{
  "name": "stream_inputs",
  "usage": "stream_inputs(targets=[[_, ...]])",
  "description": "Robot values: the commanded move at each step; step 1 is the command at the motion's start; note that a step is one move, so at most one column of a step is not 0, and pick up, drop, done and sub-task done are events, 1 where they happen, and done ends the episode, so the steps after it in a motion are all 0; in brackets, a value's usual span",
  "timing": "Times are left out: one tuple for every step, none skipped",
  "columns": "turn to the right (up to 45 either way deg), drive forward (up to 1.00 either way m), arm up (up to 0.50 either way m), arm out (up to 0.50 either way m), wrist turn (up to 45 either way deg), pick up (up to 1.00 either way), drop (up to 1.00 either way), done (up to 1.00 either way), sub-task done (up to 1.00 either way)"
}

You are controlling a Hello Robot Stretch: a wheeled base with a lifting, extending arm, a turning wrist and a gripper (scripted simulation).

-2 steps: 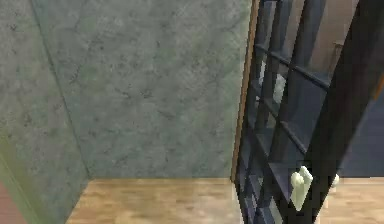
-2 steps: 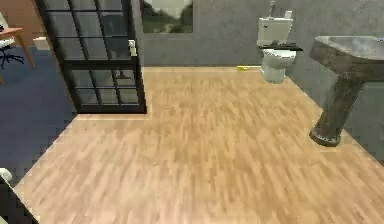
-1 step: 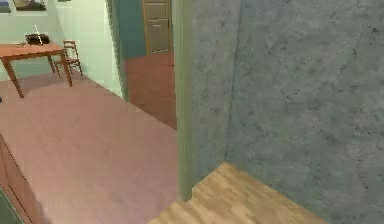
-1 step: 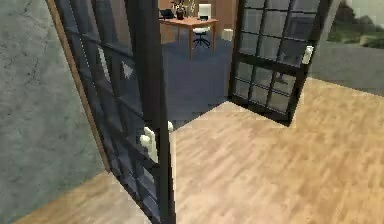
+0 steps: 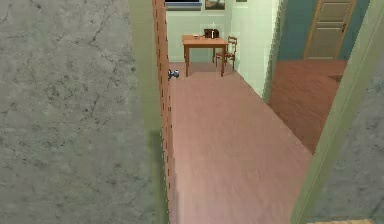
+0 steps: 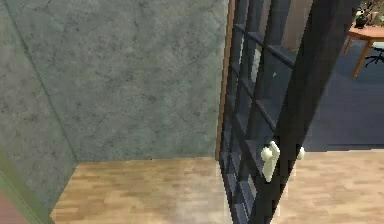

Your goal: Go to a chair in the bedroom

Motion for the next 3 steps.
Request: stream_inputs(targets=[[-3.0,0.0,0.0,0.0,0.0,0.0,0.0,0.0,0.0],[0.0,0.15,0.0,0.0,0.0,0.0,0.0,0.0,0.0],[-45.0,0.0,0.0,0.0,0.0,0.0,0.0,0.0,0.0]])
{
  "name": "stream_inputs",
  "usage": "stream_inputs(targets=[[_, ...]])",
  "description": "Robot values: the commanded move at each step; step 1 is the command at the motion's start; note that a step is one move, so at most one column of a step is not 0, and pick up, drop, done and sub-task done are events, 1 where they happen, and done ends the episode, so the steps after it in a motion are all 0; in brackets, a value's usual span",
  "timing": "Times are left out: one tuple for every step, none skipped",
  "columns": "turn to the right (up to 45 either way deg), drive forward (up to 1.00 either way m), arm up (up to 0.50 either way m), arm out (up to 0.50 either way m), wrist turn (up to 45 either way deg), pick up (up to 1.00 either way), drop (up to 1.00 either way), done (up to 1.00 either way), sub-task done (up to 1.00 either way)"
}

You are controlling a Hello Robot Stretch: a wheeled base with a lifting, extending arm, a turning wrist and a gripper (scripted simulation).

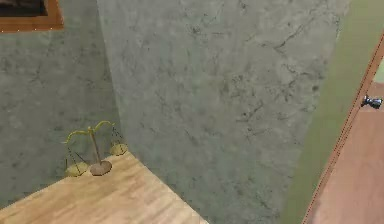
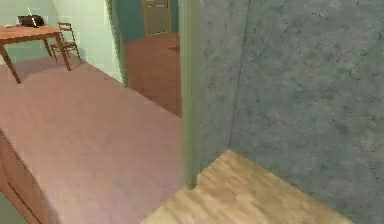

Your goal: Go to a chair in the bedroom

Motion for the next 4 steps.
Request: stream_inputs(targets=[[-45.0,0.0,0.0,0.0,0.0,0.0,0.0,0.0,0.0],[-45.0,0.0,0.0,0.0,0.0,0.0,0.0,0.0,0.0],[-27.0,0.0,0.0,0.0,0.0,0.0,0.0,0.0,0.0],[0.0,0.9,0.0,0.0,0.0,0.0,0.0,0.0,0.0]])
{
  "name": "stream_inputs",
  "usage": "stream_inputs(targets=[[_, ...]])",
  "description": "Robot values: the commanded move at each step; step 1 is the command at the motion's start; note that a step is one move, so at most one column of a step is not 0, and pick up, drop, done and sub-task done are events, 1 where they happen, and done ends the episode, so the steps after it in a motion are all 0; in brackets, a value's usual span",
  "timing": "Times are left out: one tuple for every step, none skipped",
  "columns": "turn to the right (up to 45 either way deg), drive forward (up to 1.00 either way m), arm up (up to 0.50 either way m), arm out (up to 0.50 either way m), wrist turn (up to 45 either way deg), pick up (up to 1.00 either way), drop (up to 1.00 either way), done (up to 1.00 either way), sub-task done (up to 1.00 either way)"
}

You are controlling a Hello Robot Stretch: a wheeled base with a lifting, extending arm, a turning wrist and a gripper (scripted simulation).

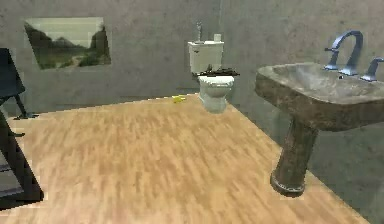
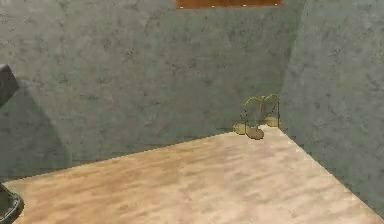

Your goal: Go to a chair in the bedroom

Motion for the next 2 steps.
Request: stream_inputs(targets=[[-45.0,0.0,0.0,0.0,0.0,0.0,0.0,0.0,0.0],[-30.0,0.0,0.0,0.0,0.0,0.0,0.0,0.0,0.0]])
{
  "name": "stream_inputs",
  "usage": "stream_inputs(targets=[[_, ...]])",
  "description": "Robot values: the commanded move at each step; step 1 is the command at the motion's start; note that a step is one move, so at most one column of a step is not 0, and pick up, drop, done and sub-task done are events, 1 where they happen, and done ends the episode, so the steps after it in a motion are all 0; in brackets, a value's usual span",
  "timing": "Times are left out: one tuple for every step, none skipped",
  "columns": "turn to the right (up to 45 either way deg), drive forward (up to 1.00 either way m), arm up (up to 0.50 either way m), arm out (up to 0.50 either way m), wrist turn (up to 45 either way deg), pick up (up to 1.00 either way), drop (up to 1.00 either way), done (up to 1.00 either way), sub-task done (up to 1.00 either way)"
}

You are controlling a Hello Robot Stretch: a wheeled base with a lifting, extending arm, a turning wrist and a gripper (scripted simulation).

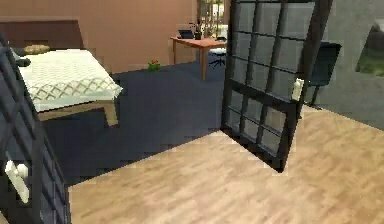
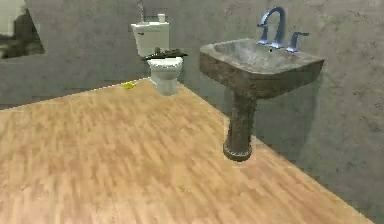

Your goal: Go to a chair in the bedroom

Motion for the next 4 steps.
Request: stream_inputs(targets=[[0.0,0.6,0.0,0.0,0.0,0.0,0.0,0.0,0.0],[-3.0,0.0,0.0,0.0,0.0,0.0,0.0,0.0,0.0],[0.0,1.0,0.0,0.0,0.0,0.0,0.0,0.0,0.0],[-3.0,0.0,0.0,0.0,0.0,0.0,0.0,0.0,0.0]])
